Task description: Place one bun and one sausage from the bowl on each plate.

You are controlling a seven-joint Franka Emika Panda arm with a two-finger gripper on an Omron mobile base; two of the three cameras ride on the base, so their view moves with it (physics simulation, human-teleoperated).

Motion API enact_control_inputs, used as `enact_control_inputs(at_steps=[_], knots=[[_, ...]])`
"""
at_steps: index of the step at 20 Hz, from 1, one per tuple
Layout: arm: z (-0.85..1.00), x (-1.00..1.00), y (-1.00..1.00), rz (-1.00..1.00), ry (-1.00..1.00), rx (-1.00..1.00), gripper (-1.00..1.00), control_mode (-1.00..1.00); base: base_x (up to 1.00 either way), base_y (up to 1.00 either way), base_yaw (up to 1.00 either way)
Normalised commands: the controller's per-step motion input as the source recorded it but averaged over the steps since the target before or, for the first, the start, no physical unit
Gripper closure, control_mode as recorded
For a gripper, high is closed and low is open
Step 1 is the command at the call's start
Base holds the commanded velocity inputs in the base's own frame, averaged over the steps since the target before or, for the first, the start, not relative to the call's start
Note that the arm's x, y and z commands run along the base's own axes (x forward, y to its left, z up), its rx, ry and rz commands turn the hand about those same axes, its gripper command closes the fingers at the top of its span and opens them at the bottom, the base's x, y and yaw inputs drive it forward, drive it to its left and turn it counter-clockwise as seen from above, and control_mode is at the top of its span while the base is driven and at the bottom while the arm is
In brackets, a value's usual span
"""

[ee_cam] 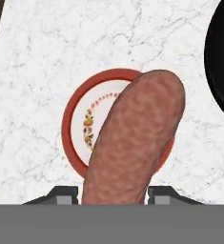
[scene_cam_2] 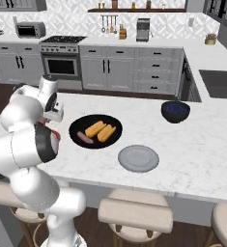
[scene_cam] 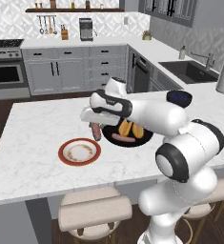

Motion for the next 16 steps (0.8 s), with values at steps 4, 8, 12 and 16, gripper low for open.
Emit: enact_control_inputs(at_steps=[4, 8, 12, 16], knots=[[-0.19, -0.07, 1.00, -0.01, 0.07, -0.15, 1.00, -1.00, 0.00, 0.00, 0.00], [-0.56, 0.24, 1.00, -0.07, 0.09, -0.21, 1.00, -1.00, 0.00, 0.00, 0.00], [-0.61, 0.27, 0.73, -0.11, 0.04, -0.17, 1.00, -1.00, 0.00, 0.00, 0.00], [-0.39, 0.55, 0.20, -0.18, 0.00, -0.15, 1.00, -1.00, 0.00, 0.00, 0.00]])
